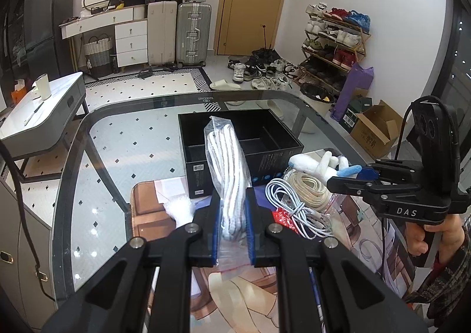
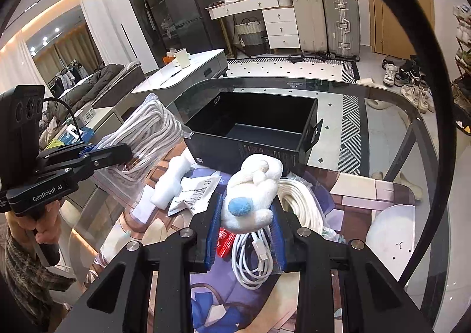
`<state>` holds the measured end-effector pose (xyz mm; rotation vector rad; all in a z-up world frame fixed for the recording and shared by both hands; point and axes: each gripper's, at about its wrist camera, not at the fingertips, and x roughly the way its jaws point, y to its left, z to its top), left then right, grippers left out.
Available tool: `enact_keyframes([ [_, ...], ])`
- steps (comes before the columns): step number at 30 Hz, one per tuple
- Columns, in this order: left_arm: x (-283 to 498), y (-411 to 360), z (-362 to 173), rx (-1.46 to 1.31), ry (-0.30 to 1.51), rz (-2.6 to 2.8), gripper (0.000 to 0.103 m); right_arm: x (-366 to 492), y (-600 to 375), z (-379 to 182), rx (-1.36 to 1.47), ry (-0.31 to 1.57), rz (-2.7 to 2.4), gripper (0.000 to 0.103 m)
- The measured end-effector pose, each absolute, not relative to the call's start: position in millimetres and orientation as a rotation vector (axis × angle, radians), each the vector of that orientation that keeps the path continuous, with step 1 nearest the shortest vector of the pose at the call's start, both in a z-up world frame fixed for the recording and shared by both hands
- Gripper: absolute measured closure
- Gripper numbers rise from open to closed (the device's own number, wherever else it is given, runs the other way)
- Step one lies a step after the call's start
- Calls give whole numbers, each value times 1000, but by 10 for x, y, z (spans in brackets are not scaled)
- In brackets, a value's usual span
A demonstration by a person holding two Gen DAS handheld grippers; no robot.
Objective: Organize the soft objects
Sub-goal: 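Carry the bagged rope and plush toy over the black box with both tools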
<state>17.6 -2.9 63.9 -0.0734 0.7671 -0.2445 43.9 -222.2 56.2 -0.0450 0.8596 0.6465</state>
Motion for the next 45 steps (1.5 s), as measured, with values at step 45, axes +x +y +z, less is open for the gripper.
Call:
enact_keyframes([
  [45, 803, -79, 936, -30, 723, -200, 92, 839, -2046, 1272, -44, 771, 634, 72],
])
